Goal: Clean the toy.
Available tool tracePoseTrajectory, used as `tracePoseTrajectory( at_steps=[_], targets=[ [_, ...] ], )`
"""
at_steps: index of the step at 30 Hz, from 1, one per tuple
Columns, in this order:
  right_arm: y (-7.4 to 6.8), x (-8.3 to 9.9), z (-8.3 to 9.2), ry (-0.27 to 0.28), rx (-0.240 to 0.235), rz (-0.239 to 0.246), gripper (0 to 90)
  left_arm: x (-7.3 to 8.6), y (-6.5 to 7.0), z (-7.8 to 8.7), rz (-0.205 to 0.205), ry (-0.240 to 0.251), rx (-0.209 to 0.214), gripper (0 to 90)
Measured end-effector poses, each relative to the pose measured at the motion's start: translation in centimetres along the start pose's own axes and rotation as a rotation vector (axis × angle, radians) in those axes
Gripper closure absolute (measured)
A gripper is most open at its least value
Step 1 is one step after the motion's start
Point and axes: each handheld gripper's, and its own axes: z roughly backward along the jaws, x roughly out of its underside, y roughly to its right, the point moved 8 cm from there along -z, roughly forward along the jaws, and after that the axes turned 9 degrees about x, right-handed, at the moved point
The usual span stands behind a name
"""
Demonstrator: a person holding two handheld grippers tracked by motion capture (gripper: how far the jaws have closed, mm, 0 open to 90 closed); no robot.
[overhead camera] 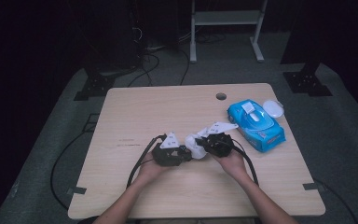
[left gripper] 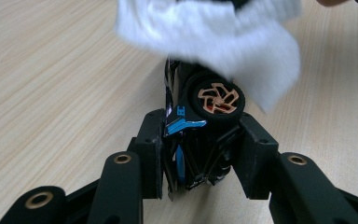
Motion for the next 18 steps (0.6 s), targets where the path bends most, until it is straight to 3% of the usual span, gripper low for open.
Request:
tracePoseTrajectory(
  at_steps=[3,5,9,12,18],
  targets=[
    [-0.8,-0.2,-0.2,0.008,-0.017,0.019,84.2,0.1,-0.1,0.1,-0.004,0.000,0.001,58.5],
    [-0.6,-0.1,-0.1,0.000,-0.008,0.024,84.2,0.1,-0.1,0.2,-0.008,-0.006,0.000,58.5],
    [1.1,0.2,0.4,0.000,0.034,0.000,84.2,0.1,-0.1,0.2,-0.011,-0.011,0.001,58.5],
    [1.7,0.4,0.7,0.003,0.036,-0.031,84.2,0.1,-0.1,0.2,-0.013,-0.011,0.000,58.4],
    [-0.1,0.2,0.3,0.008,0.005,0.010,84.2,0.1,-0.1,0.2,-0.016,-0.013,-0.004,58.5]
  ],
)
